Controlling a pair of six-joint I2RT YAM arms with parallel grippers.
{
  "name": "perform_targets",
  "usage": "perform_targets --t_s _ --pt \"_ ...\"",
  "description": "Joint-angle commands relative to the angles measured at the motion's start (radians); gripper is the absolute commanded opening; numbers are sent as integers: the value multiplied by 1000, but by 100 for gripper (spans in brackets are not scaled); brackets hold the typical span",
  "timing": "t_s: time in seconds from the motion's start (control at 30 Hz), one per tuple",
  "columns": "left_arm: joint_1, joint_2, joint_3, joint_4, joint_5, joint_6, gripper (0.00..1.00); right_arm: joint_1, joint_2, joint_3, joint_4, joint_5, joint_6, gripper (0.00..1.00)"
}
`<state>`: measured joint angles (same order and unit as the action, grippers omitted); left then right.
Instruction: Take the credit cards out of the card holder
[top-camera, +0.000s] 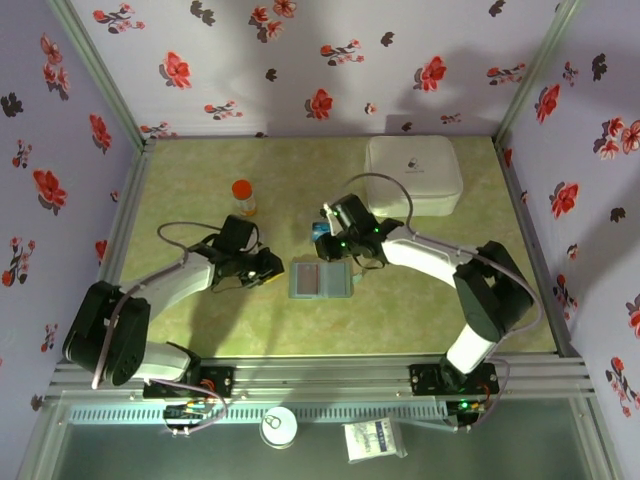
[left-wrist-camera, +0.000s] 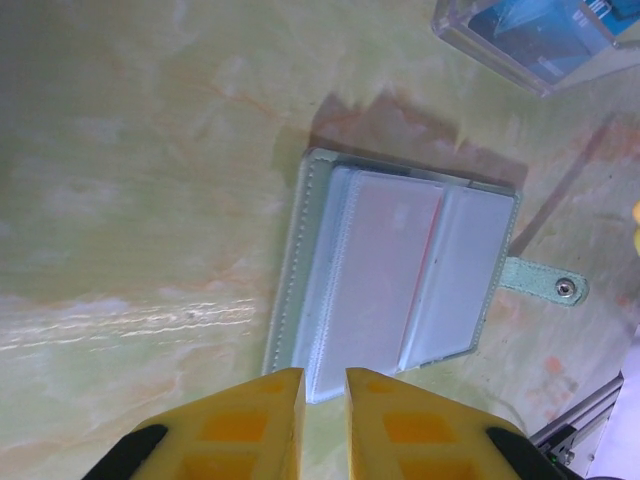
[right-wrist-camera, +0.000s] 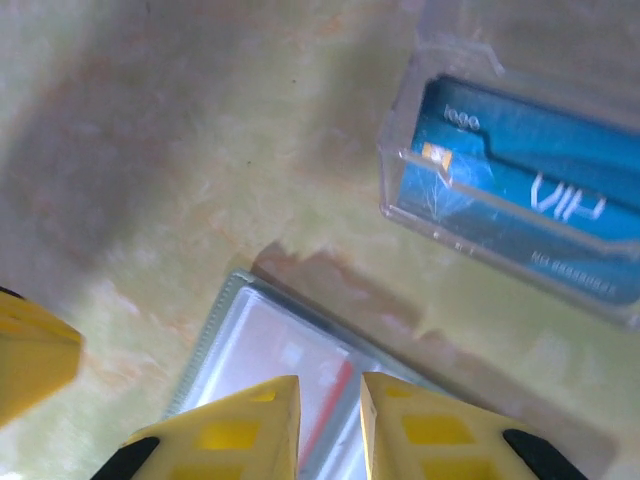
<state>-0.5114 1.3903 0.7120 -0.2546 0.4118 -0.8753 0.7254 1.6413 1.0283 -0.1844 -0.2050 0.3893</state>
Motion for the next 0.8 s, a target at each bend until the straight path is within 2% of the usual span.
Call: perform_targets --t_s 0.0,0.17,0.27,0.4,0.57,0.77 --pt "-26 42 40 22 24 35 17 7 -71 -84 170 7 254 22" --pt "-58 87 45 69 21 22 16 12 -87 -130 171 -32 372 23" --pt "-68 107 46 88 18 19 14 14 -57 -144 181 -77 423 20" --pt "-71 130 53 85 9 25 9 17 10 -131 193 -185 503 19" --pt "-72 135 41 53 -35 51 4 32 58 -134 219 -205 524 25" --pt "-73 159 0 131 14 34 3 42 88 -130 244 -221 540 26"
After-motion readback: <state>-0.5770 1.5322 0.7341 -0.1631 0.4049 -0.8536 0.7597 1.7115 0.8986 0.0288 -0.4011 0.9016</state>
